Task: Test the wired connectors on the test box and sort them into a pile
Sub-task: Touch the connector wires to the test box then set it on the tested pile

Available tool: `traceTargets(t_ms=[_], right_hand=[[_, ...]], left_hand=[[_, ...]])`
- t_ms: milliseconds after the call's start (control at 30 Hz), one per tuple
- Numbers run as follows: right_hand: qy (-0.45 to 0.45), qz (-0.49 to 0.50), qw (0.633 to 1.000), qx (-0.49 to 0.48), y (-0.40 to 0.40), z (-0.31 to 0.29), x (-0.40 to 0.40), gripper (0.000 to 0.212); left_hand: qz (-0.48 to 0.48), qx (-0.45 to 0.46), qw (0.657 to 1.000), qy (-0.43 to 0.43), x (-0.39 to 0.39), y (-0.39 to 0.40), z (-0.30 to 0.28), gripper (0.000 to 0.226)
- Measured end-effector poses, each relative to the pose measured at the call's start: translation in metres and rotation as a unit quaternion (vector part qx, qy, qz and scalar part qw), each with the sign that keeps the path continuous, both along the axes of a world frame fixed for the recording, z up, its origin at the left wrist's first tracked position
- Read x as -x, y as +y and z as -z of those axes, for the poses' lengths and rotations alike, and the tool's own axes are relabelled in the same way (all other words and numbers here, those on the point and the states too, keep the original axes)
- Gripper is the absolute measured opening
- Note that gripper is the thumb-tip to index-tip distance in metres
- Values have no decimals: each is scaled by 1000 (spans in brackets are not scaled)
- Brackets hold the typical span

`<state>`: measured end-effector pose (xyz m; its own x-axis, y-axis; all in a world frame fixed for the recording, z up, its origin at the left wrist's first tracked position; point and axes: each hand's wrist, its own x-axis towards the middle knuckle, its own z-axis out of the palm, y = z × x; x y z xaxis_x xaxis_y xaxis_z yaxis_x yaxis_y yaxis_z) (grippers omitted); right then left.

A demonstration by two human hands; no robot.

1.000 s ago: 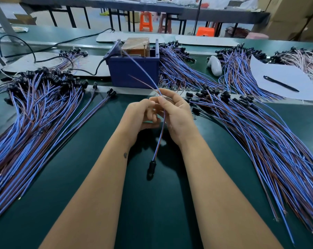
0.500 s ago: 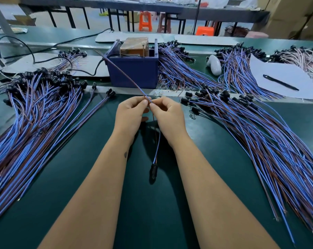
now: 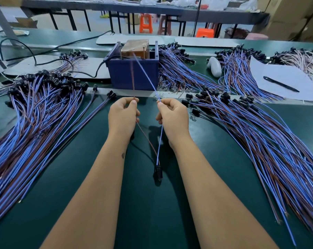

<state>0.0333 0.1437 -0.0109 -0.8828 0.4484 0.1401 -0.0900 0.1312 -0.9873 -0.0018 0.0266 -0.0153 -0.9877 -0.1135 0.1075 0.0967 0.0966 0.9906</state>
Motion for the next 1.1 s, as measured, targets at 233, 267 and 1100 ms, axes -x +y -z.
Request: traceTargets(t_ms=[233,267,1100], right_hand=[[-4,4,1000,10,1,-2,-2,18],[-6,2,1000,8,1,-2,-2,17],[-16,20,999,-22,-2,-1,-2,18]], left_hand=[[-25,30,999,17,4,-3,4,21],[-31,27,999,19,4,-4,4,21],[-128,-55,990,3,15,-13,8,14]])
